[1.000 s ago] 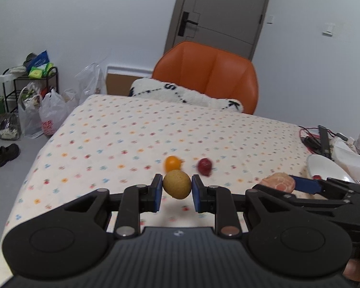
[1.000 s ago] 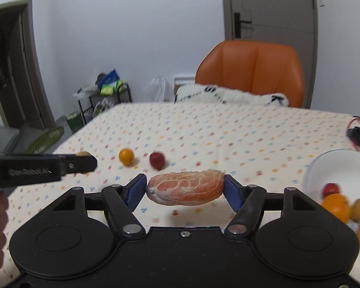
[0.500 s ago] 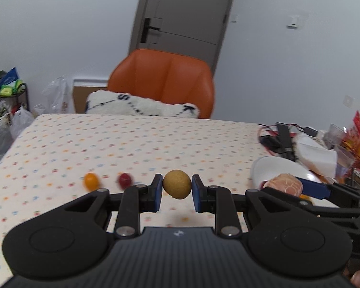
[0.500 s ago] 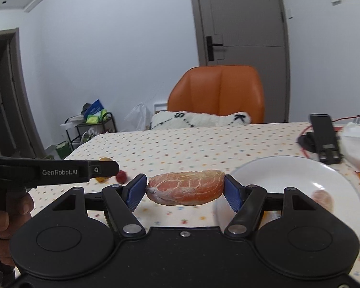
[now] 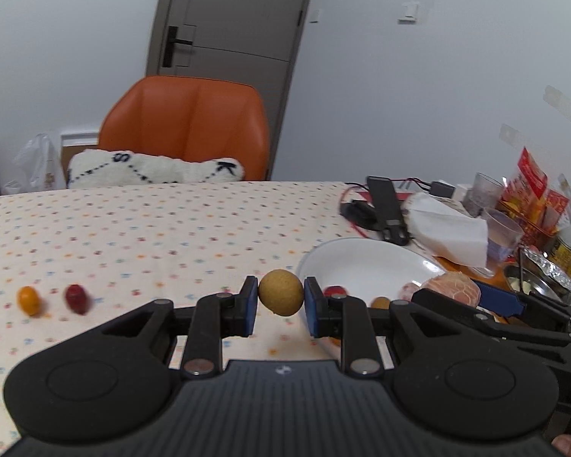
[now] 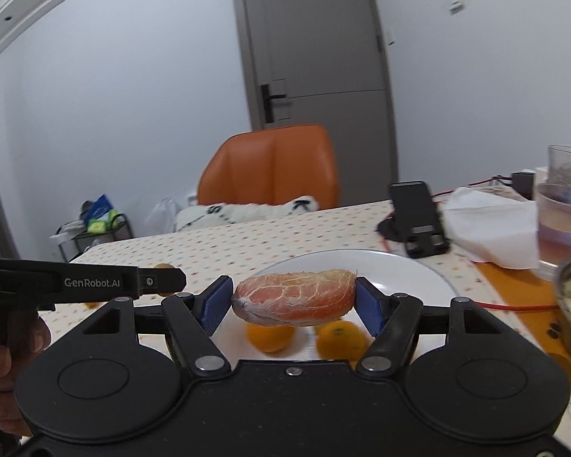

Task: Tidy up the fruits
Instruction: 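Carry the pomelo segment and kiwi over the white plate with both grippers, then open both grippers to drop the pomelo segment and kiwi into the plate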

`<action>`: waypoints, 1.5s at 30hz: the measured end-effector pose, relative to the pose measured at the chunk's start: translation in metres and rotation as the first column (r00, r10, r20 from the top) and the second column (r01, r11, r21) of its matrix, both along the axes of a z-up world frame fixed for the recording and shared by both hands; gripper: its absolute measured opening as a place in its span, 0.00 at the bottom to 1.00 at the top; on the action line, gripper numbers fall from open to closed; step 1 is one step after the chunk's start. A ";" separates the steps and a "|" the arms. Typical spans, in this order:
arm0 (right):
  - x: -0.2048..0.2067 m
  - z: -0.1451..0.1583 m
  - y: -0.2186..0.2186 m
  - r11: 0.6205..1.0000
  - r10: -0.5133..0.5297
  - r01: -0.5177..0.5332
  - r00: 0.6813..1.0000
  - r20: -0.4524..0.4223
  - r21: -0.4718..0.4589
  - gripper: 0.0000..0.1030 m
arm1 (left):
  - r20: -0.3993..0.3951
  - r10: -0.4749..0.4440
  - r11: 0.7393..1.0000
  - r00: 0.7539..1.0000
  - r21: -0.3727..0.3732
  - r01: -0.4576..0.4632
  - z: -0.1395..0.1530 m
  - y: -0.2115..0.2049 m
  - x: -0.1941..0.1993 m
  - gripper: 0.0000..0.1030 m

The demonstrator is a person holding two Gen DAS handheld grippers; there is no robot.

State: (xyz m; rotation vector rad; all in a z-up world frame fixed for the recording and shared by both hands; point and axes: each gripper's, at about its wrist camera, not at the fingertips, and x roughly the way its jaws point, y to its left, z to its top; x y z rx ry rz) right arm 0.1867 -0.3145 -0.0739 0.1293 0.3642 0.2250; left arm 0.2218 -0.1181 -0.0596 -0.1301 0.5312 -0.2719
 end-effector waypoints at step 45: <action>0.013 -0.013 -0.023 0.993 -0.103 0.100 0.993 -0.050 -0.060 0.79 | 0.018 -0.094 0.993 0.995 -0.065 0.095 -0.013 -0.044 0.028 0.23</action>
